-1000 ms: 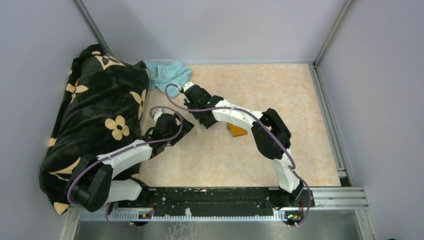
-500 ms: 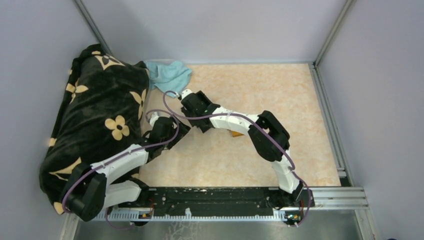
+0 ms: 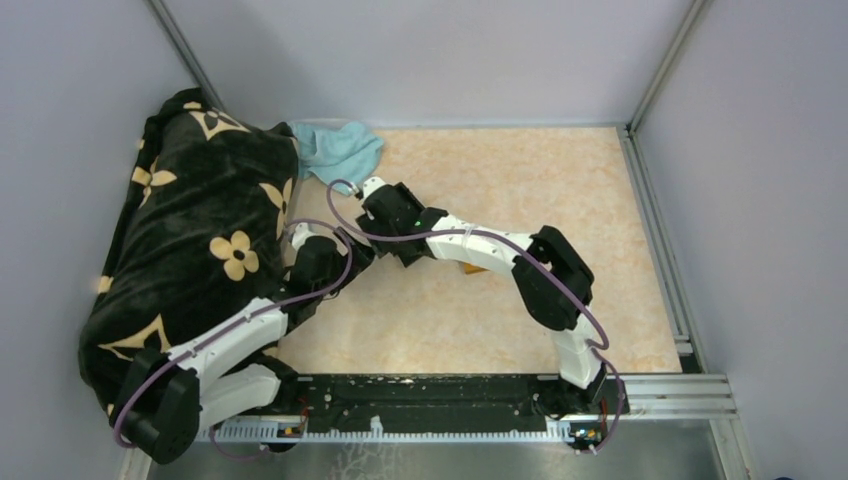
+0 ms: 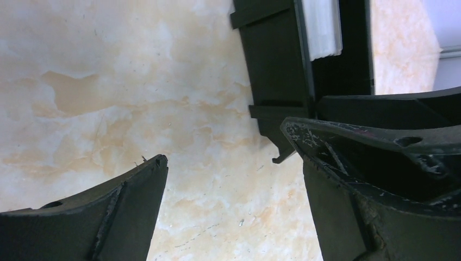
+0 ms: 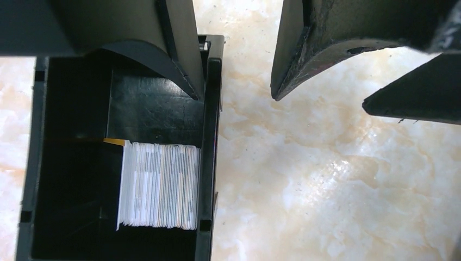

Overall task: Put the credit cards into the card holder
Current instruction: Move the storage box to the center of the board, then pick up the credit card from the storage box.

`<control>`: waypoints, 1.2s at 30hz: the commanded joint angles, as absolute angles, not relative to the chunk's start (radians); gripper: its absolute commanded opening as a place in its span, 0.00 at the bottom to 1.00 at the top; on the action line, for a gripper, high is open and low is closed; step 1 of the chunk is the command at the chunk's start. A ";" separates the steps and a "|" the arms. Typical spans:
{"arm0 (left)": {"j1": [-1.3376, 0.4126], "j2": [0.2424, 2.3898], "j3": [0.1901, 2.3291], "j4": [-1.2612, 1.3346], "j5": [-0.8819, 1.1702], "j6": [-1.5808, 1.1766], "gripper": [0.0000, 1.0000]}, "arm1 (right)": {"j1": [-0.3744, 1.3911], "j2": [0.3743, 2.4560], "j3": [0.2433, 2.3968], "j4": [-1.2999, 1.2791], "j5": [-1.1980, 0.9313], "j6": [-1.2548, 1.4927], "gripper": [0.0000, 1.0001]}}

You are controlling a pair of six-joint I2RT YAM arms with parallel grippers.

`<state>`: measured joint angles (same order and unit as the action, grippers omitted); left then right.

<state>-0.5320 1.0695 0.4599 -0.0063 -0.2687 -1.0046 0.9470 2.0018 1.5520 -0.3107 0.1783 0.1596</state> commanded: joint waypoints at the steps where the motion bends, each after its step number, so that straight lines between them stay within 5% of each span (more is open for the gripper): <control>1: -0.529 0.999 0.392 0.125 -0.266 -0.906 1.00 | 0.960 1.897 1.597 -0.301 0.178 0.166 0.50; 8: -0.528 0.941 0.270 0.315 -0.273 -0.890 0.98 | 0.947 1.880 1.658 -0.370 0.242 0.082 0.55; 23: -0.527 1.227 0.465 0.242 -0.260 -0.841 0.79 | 0.759 2.005 1.813 -0.423 -0.023 0.079 0.58; 36: -0.507 1.334 0.507 0.250 -0.264 -0.837 0.73 | 0.713 2.110 1.860 -0.414 -0.157 0.087 0.58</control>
